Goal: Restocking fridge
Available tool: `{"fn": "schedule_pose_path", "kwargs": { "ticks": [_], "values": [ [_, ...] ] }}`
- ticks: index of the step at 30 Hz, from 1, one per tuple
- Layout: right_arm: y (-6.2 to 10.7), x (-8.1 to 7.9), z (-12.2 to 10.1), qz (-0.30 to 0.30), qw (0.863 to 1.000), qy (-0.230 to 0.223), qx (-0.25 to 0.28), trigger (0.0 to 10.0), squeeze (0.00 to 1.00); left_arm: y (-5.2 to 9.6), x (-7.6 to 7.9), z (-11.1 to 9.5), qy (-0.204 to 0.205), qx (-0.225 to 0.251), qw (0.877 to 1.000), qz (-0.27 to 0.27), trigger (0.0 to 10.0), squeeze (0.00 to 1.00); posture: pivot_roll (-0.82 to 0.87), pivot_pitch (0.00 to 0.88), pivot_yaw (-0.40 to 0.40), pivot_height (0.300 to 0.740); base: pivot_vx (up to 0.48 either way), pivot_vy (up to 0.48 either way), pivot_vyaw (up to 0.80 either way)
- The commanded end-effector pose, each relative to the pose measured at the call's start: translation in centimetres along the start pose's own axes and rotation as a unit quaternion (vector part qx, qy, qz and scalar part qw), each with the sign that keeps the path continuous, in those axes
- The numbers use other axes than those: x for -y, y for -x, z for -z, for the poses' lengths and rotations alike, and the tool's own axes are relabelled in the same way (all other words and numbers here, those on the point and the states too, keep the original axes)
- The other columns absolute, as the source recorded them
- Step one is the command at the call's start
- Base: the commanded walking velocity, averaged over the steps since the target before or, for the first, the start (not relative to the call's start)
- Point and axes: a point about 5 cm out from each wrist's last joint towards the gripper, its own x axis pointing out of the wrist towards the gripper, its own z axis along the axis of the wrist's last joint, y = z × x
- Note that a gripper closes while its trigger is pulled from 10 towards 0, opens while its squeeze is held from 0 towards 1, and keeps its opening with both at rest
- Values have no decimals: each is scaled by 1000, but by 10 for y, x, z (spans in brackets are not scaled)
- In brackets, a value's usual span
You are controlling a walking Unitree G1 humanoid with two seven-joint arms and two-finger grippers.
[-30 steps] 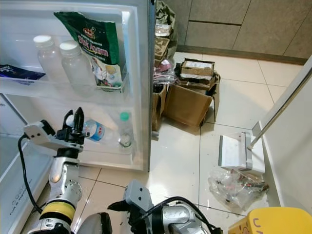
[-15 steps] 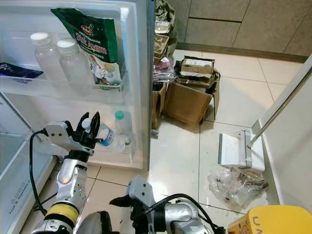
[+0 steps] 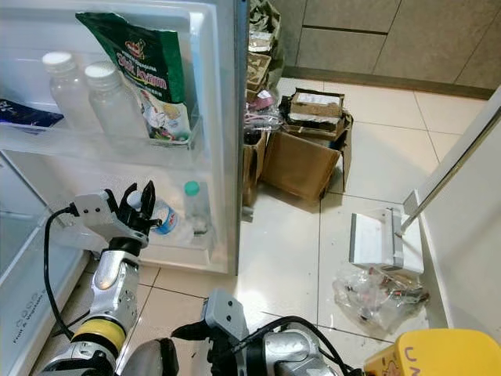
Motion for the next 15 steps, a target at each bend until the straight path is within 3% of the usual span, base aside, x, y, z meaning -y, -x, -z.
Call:
{"fn": "schedule_pose_path", "kwargs": {
  "ticks": [1, 15],
  "values": [
    [0, 0, 1, 9, 1000, -11, 7, 10000, 0, 2, -3, 4, -15, -17, 1000, 3, 10000, 0, -144, 285, 22, 540, 0, 0, 0],
    [0, -1, 0, 11, 1000, -13, 7, 10000, 0, -7, 5, 1, -29, -19, 999, 19, 10000, 0, -144, 286, 26, 540, 0, 0, 0]
  ]
}}
